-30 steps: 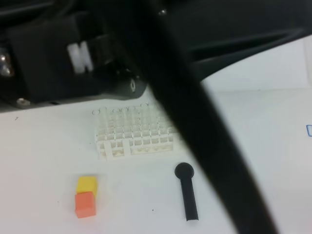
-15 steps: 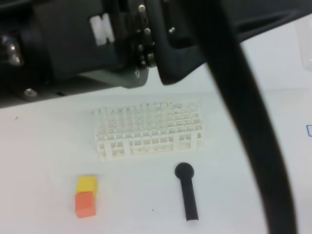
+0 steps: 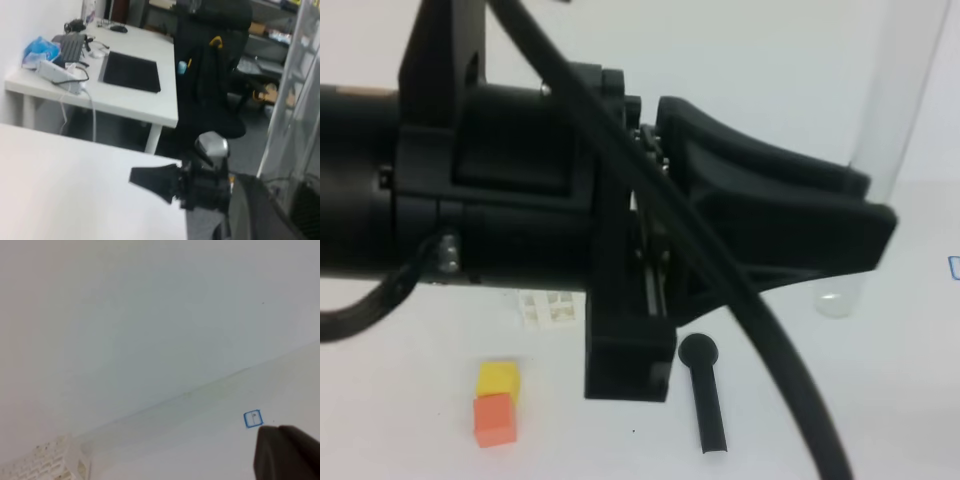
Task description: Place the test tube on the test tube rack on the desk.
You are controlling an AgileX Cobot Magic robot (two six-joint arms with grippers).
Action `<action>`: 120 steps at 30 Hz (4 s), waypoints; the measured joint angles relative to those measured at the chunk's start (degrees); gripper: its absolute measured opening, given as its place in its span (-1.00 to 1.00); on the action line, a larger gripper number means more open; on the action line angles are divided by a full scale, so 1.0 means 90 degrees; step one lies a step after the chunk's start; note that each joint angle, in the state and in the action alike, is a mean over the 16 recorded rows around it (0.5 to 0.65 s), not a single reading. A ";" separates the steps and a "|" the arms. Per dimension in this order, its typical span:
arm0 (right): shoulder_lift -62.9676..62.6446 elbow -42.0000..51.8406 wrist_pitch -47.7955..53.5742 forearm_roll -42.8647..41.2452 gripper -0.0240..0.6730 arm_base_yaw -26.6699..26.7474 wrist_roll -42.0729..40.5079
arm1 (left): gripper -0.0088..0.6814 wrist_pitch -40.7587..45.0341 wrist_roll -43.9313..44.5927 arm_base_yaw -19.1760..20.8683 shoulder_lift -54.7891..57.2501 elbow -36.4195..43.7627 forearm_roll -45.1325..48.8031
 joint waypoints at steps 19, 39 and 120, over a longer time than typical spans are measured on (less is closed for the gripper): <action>0.0000 0.0000 0.0181 0.0011 -0.94 0.0000 0.0000 | -0.66 0.0586 0.1010 0.0088 0.0002 0.0001 0.0276; 0.0000 0.0000 0.0273 0.0097 -0.94 0.0000 -0.0026 | -0.66 0.1896 0.3248 0.2233 -0.0009 0.2094 -0.1769; 0.7239 -0.5139 0.5020 0.6809 0.16 0.4220 -0.9502 | -0.66 0.1863 0.5305 0.1587 -0.0023 0.4816 -0.2792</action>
